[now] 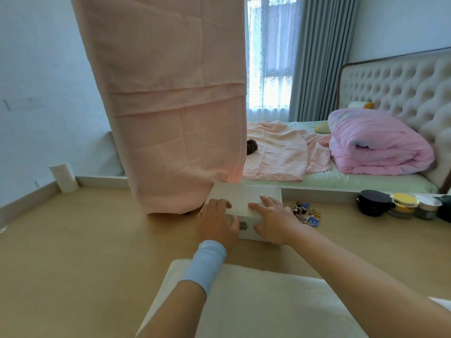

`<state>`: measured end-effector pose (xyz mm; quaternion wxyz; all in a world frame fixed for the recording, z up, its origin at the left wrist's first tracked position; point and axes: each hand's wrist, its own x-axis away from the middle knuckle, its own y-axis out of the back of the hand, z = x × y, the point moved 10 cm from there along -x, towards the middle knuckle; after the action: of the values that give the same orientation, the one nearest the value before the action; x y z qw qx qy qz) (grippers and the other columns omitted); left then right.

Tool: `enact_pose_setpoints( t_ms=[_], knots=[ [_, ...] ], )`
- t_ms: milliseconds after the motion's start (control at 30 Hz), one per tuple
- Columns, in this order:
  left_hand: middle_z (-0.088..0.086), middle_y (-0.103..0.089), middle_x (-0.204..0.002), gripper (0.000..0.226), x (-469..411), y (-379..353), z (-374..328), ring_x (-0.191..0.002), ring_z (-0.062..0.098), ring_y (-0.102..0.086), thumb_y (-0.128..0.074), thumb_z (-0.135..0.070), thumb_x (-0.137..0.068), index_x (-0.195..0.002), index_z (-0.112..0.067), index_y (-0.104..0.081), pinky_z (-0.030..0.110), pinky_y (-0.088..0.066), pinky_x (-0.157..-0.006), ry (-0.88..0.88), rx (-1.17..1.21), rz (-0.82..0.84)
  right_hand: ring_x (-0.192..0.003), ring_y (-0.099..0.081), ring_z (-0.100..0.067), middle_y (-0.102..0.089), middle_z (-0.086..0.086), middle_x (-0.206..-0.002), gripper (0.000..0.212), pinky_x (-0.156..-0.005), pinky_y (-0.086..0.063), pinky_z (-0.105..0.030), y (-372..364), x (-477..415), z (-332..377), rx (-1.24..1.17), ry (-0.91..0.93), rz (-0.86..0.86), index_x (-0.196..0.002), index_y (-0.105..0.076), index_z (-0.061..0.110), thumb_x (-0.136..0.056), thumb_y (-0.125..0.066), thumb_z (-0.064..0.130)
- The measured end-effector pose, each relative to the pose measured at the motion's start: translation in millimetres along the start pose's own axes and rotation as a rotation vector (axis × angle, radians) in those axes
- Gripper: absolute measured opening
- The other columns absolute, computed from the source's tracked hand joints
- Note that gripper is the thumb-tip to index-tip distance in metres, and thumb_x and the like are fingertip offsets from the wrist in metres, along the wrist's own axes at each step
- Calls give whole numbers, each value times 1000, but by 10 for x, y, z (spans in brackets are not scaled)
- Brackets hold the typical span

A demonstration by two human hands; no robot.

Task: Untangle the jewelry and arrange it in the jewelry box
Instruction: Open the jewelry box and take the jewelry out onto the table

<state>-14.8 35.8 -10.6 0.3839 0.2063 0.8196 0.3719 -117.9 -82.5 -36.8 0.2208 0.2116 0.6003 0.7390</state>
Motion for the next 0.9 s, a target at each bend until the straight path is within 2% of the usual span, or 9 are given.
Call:
enact_pose_setpoints(
  t_ms=[33,100,167,267,400,533,633,900],
  knots=[
    [-6,-58,-102,21,102,0,60,-100,18,-54,-60,-33,-83,-102,-23,-56,31,-41,-88,88,71,-29,-156,4,-24,1,-2,-169,72,-122,-12,-57,6,6,12,1,2,-5,-158,-13,42,-97,-51,38],
    [-8,-61,-93,20,286,-183,187,-93,18,-60,-61,-38,-82,-94,-23,-54,32,-47,-83,272,173,61,-156,4,-25,1,-2,-169,72,-121,-9,-58,-9,17,31,23,20,-16,-158,-12,42,-98,-52,37],
    [-9,-63,-101,32,425,-380,269,-96,17,-62,-60,-46,-81,-104,-24,-56,30,-48,-82,377,152,167,-156,3,-25,0,-2,-170,71,-121,-9,-59,-47,36,48,53,41,-22,-158,-10,41,-100,-50,37],
    [-6,-64,-113,51,492,-512,315,-105,18,-61,-59,-55,-81,-120,-23,-54,31,-46,-85,460,147,189,-156,3,-25,0,-1,-170,67,-122,-8,-58,-92,68,52,64,57,-36,-159,-7,40,-104,-44,37],
    [-3,-65,-110,47,454,-574,245,-102,21,-62,-58,-58,-81,-111,-22,-55,33,-49,-83,513,167,162,-156,0,-25,-3,-3,-169,63,-122,-6,-60,-91,51,36,101,78,-72,-159,-7,39,-105,-40,38],
    [0,-65,-106,45,394,-566,229,-98,22,-63,-58,-57,-82,-105,-19,-55,33,-51,-80,530,136,125,-154,-13,-27,-17,-6,-166,58,-121,-7,-64,-20,-3,45,153,117,-125,-157,-17,38,-104,-40,41],
    [0,-64,-103,47,369,-561,215,-97,23,-62,-60,-57,-79,-103,-18,-54,33,-50,-76,530,118,91,-154,-12,-27,-14,-6,-167,57,-119,-9,-64,5,-67,43,159,133,-141,-154,-22,39,-102,-43,47],
    [-4,-63,-98,43,356,-545,229,-93,20,-60,-61,-56,-78,-100,-20,-54,29,-45,-70,496,134,13,-153,-16,-25,-20,0,-165,61,-118,-20,-64,-65,-97,6,132,161,-198,-155,-19,41,-100,-42,56]
  ],
)
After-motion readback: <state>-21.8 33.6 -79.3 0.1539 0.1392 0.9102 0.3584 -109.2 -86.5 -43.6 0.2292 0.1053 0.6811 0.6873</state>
